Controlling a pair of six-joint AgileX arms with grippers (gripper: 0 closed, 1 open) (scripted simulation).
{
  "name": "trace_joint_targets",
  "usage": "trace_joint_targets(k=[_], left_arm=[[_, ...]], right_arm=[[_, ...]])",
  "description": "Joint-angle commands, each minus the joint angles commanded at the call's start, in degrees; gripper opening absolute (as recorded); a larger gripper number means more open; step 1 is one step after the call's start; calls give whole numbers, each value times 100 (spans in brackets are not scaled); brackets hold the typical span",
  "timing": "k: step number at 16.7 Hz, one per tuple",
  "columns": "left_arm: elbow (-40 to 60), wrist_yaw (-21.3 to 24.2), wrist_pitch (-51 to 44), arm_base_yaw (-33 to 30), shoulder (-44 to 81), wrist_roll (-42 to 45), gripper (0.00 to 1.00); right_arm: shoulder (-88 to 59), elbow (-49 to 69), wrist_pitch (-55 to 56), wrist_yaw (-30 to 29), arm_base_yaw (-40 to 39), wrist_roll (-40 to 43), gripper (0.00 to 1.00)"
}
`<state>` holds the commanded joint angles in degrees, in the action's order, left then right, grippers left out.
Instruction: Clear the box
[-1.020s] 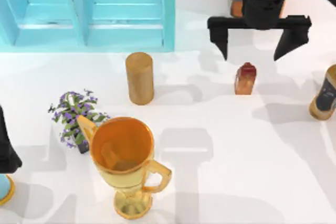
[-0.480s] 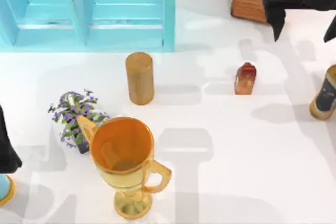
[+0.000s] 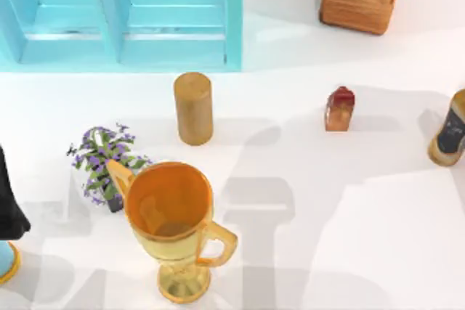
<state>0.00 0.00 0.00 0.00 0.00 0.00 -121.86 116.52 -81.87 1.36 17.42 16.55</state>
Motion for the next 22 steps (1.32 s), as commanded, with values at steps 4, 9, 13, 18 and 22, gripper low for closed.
trace_joint_targets(k=[4, 9, 13, 18, 22], left_arm=[[0, 0, 0, 0, 0, 0, 100], [0, 0, 0, 0, 0, 0, 100], [0, 0, 0, 0, 0, 0, 100], [0, 0, 0, 0, 0, 0, 100], [0, 0, 0, 0, 0, 0, 100]], right_arm=[[396, -656, 4, -119, 889, 883, 100], [414, -718, 7, -129, 960, 966, 100], [399, -1089, 399, -129, 959, 953, 100], [320, -2154, 1619, -131, 954, 947, 100], [220, -2683, 2175, -133, 958, 950, 100]])
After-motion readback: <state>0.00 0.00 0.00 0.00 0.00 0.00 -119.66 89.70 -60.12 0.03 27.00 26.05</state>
